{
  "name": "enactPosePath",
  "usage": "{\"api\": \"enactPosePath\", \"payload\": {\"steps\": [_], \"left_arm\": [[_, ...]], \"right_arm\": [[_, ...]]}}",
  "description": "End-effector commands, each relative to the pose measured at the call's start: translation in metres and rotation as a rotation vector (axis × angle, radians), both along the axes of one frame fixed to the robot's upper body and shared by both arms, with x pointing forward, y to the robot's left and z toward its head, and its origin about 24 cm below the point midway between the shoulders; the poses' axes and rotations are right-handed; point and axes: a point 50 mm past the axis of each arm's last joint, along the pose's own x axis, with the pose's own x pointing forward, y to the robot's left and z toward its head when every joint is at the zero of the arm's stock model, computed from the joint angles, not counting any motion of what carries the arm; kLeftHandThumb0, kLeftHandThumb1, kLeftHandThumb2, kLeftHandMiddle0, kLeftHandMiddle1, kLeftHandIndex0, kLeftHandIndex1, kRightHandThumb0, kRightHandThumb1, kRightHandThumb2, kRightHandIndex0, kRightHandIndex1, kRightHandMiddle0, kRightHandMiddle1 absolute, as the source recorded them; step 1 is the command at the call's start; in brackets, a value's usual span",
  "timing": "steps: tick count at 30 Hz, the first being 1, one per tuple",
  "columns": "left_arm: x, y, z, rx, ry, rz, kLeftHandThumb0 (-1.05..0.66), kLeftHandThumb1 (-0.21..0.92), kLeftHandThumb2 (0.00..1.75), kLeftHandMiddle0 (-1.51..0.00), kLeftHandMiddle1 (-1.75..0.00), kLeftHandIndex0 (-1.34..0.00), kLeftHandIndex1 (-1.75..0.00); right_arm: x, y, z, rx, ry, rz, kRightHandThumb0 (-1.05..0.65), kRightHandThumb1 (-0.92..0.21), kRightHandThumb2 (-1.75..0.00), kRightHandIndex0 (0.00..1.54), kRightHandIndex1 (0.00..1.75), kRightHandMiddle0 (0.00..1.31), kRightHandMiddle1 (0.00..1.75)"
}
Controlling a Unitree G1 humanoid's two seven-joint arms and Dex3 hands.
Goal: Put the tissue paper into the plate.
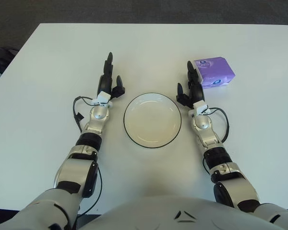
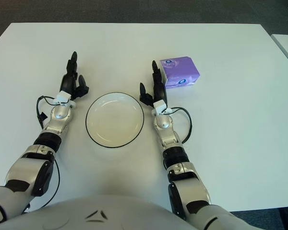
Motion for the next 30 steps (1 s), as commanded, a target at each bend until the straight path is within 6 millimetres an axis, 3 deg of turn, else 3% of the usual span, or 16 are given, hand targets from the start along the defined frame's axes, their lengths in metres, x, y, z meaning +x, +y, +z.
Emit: {"api": "enactPosePath", "payload": {"steps": [1,25,30], "left_arm": [[-0.055,0.010,-0.083,0.009,0.295,0.054,-0.90,0.92,1.05,0.00,0.00,-0.01,-0.01],[-0.056,0.010,-0.083,0.002,0.294,0.051,-0.90,0.92,1.04,0.00,0.00,0.00,-0.01],[-0.055,0.010,-0.083,0.000,0.295,0.051,-0.90,0.92,1.04,0.00,0.00,0.00,0.00]], "right_arm": [[-0.035,-0.015,-0.064,-0.068,0.263,-0.036,-0.86,-0.92,-0.83,0.00,0.00,0.00,0.00],[-0.040,-0.014,-0.052,-0.057,0.204,-0.027,-0.84,-0.92,-0.82,0.00,0.00,0.00,0.00],[-0.045,-0.015,-0.041,-0.052,0.155,-0.022,-0.84,-0.92,-0.81,0.00,0.00,0.00,0.00]]}}
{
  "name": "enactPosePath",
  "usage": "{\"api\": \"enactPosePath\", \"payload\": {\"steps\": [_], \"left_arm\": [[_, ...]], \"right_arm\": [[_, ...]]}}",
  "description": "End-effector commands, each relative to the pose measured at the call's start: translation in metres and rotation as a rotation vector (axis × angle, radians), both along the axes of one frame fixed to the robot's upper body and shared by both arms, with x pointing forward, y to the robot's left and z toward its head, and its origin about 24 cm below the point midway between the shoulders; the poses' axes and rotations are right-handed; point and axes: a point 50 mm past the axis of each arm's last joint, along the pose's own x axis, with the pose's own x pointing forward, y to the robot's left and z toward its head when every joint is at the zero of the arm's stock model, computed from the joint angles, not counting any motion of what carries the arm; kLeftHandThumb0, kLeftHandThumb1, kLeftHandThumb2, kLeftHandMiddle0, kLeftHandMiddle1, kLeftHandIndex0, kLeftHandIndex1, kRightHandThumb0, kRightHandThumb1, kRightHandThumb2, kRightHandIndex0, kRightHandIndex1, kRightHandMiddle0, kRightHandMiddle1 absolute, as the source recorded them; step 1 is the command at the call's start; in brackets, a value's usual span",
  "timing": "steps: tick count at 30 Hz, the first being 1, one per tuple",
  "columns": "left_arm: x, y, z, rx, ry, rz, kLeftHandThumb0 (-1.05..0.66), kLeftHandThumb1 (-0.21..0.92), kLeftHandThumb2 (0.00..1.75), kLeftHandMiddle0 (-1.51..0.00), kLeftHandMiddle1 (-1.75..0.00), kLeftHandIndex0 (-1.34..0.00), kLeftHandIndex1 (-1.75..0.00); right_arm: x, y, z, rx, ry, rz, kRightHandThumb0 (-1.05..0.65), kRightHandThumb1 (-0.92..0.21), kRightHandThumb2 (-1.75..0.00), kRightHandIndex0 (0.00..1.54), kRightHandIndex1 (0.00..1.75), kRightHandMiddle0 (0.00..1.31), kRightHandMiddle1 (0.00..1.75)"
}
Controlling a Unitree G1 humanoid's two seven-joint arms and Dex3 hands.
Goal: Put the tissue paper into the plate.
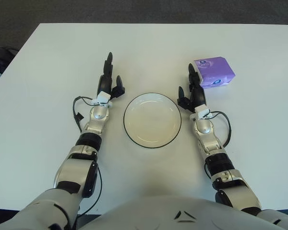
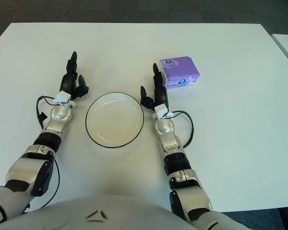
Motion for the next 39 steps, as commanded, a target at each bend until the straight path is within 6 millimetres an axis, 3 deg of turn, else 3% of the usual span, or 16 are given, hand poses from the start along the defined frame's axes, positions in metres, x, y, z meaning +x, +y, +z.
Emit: {"api": "enactPosePath", "payload": {"steps": [1,12,17,22,31,36,39], "left_arm": [[-0.055,0.010,-0.083,0.002,0.296,0.050,-0.90,0.92,1.04,0.00,0.00,0.00,0.00],[-0.052,0.009,-0.082,-0.001,0.303,0.044,-0.89,0.92,1.05,0.00,0.00,0.00,0.00],[-0.050,0.007,-0.082,-0.005,0.307,0.041,-0.89,0.92,1.05,0.00,0.00,0.00,0.00],[-0.049,0.005,-0.082,-0.008,0.312,0.038,-0.89,0.92,1.05,0.00,0.00,0.00,0.00],[-0.046,0.000,-0.081,-0.009,0.312,0.031,-0.89,0.92,1.05,0.00,0.00,0.00,0.00],[-0.044,-0.002,-0.080,-0.005,0.312,0.029,-0.89,0.92,1.04,0.00,0.00,0.00,0.00],[-0.044,-0.002,-0.080,-0.004,0.312,0.029,-0.89,0.92,1.03,0.00,0.00,0.00,0.00]], "right_arm": [[-0.030,-0.011,-0.040,-0.054,0.160,-0.019,-0.84,-0.92,-0.81,0.00,0.00,0.00,0.00],[-0.034,-0.013,-0.013,-0.162,0.063,0.008,-0.88,-0.92,-0.82,0.00,0.00,0.00,0.00],[-0.031,-0.026,0.009,-0.255,0.016,0.011,-0.91,-0.92,-0.80,0.00,0.00,0.00,0.00],[-0.027,-0.036,0.047,-0.351,-0.063,0.001,-0.93,-0.92,-0.77,0.00,0.00,0.01,0.01],[-0.026,-0.049,0.078,-0.460,-0.125,-0.045,-0.92,-0.92,-0.71,0.00,0.00,0.03,0.04],[-0.027,-0.057,0.096,-0.519,-0.151,-0.079,-0.90,-0.92,-0.66,0.01,0.00,0.00,0.15],[-0.027,-0.058,0.099,-0.528,-0.149,-0.085,-0.89,-0.92,-0.64,0.01,0.00,0.00,0.16]]}}
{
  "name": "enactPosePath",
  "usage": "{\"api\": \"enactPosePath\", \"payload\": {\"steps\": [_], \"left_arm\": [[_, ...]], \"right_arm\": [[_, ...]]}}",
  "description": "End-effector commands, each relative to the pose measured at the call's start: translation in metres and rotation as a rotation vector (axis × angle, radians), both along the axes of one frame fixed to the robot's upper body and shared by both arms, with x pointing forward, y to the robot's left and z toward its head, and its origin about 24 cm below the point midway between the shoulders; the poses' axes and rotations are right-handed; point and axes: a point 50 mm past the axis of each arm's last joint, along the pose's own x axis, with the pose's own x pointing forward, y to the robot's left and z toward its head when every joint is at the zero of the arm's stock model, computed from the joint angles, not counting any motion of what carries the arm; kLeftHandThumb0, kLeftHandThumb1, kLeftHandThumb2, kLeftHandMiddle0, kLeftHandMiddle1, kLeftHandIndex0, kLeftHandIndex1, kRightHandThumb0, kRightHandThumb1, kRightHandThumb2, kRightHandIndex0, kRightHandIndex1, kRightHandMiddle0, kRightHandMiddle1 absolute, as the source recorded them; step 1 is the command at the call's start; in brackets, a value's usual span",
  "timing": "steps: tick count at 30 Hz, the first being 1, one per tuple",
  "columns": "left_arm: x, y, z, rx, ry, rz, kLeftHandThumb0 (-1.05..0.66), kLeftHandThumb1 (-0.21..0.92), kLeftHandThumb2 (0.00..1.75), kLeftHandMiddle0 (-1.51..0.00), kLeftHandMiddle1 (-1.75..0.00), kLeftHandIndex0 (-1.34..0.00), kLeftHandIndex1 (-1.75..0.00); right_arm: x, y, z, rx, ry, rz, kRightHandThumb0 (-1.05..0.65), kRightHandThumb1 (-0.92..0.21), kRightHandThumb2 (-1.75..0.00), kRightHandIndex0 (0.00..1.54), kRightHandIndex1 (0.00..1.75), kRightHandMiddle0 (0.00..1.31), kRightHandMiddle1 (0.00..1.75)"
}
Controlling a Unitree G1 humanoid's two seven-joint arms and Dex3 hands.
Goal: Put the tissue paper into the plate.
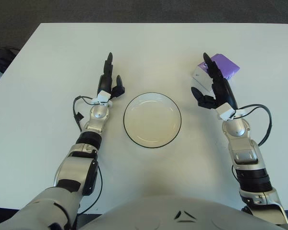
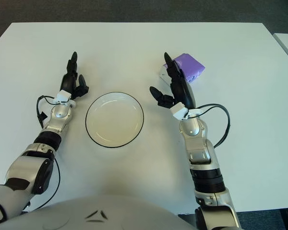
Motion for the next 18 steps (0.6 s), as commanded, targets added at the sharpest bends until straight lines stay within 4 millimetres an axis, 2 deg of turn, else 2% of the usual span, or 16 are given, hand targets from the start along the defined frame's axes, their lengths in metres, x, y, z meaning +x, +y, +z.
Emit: {"api": "enactPosePath", "payload": {"steps": [1,8,18], "left_arm": [[-0.047,-0.001,-0.077,-0.004,0.288,0.030,-0.89,0.92,1.03,0.00,0.00,0.00,0.00],[-0.047,-0.002,-0.077,-0.006,0.280,0.033,-0.89,0.92,1.03,-0.01,0.00,-0.01,0.00],[-0.046,0.000,-0.077,-0.013,0.282,0.042,-0.90,0.92,1.02,-0.02,-0.01,-0.01,-0.01]], "right_arm": [[-0.001,-0.008,0.014,-0.044,-0.027,-0.029,-0.89,-0.92,-0.64,0.01,0.00,0.00,0.17],[0.012,-0.020,0.042,-0.128,-0.103,-0.080,-0.86,-0.92,-0.63,0.01,0.00,0.00,0.14],[0.012,-0.026,0.070,-0.217,-0.178,-0.111,-0.82,-0.92,-0.60,0.00,0.00,0.00,0.16]]}}
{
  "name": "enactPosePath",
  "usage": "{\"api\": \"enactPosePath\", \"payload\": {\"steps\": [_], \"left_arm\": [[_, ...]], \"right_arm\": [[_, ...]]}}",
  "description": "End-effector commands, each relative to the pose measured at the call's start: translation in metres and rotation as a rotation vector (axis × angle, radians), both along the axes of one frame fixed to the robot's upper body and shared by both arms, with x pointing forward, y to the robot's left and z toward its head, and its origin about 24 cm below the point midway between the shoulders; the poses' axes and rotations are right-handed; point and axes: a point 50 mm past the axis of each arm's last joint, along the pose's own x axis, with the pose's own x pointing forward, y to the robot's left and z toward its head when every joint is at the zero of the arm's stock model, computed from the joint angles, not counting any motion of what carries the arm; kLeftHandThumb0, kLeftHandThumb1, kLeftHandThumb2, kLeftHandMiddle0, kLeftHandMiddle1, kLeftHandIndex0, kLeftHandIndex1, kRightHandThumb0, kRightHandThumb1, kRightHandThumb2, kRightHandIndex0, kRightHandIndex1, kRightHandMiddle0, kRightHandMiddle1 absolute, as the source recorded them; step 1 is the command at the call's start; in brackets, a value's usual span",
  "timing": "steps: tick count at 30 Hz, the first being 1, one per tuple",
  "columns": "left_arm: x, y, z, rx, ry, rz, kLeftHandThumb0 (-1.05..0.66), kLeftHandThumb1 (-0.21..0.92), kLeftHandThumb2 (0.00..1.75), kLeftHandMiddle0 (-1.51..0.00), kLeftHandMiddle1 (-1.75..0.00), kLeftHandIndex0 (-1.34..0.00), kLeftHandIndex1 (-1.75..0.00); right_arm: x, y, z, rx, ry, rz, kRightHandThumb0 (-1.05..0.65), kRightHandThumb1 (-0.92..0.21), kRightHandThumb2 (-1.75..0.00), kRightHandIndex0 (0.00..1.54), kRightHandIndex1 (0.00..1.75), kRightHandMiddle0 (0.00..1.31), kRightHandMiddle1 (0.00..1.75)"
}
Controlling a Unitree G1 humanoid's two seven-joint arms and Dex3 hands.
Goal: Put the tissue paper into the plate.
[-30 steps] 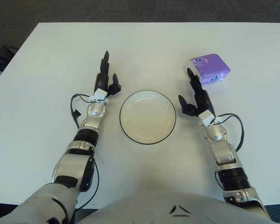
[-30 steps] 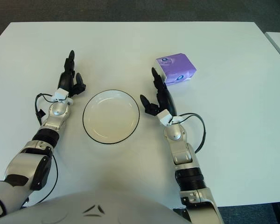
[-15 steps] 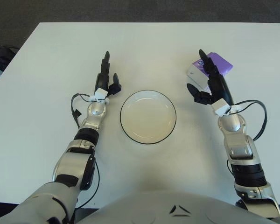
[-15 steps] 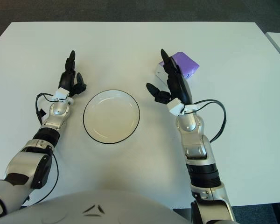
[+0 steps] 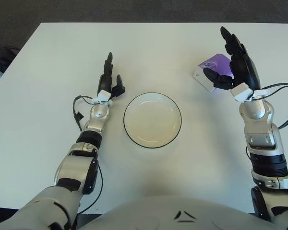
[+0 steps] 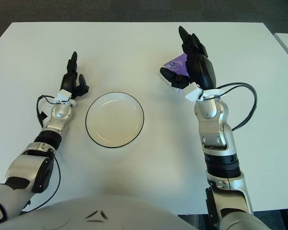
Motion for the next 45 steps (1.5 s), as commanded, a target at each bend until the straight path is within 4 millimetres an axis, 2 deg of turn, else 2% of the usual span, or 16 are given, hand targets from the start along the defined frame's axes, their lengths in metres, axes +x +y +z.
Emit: {"api": "enactPosePath", "payload": {"steps": [1,17,28,34,38,45], "left_arm": [[-0.048,0.000,-0.078,-0.014,0.283,0.034,-0.90,0.92,1.02,-0.02,-0.01,-0.01,-0.01],[-0.047,0.002,-0.079,0.011,0.297,0.030,-0.91,0.92,1.01,-0.01,0.00,0.00,-0.03],[-0.046,0.003,-0.080,0.025,0.309,0.022,-0.91,0.92,1.02,-0.01,0.00,0.00,-0.02],[-0.046,0.004,-0.080,0.023,0.305,0.022,-0.92,0.92,1.02,0.00,0.00,0.00,-0.02],[-0.046,0.004,-0.080,0.024,0.305,0.022,-0.92,0.92,1.01,0.00,0.00,0.00,-0.03],[-0.045,0.005,-0.079,0.029,0.304,0.023,-0.92,0.92,1.02,0.00,0.00,0.00,-0.03]], "right_arm": [[-0.002,-0.006,0.020,-0.069,-0.050,-0.030,-0.82,-0.92,-0.60,0.00,0.00,0.00,0.16],[0.019,-0.019,0.053,-0.181,-0.121,-0.098,-0.84,-0.92,-0.59,0.08,0.03,0.00,0.33],[0.032,-0.018,0.072,-0.250,-0.099,-0.060,-0.83,-0.92,-0.55,0.08,0.03,0.00,0.39],[0.050,-0.007,0.065,-0.374,-0.033,-0.006,-0.84,-0.92,-0.54,0.07,0.02,0.00,0.39],[0.055,-0.004,0.064,-0.461,-0.020,0.013,-0.85,-0.92,-0.54,0.06,0.02,0.00,0.39],[0.085,-0.006,0.043,-0.675,0.031,0.009,-0.87,-0.92,-0.56,0.05,0.01,0.00,0.32]]}}
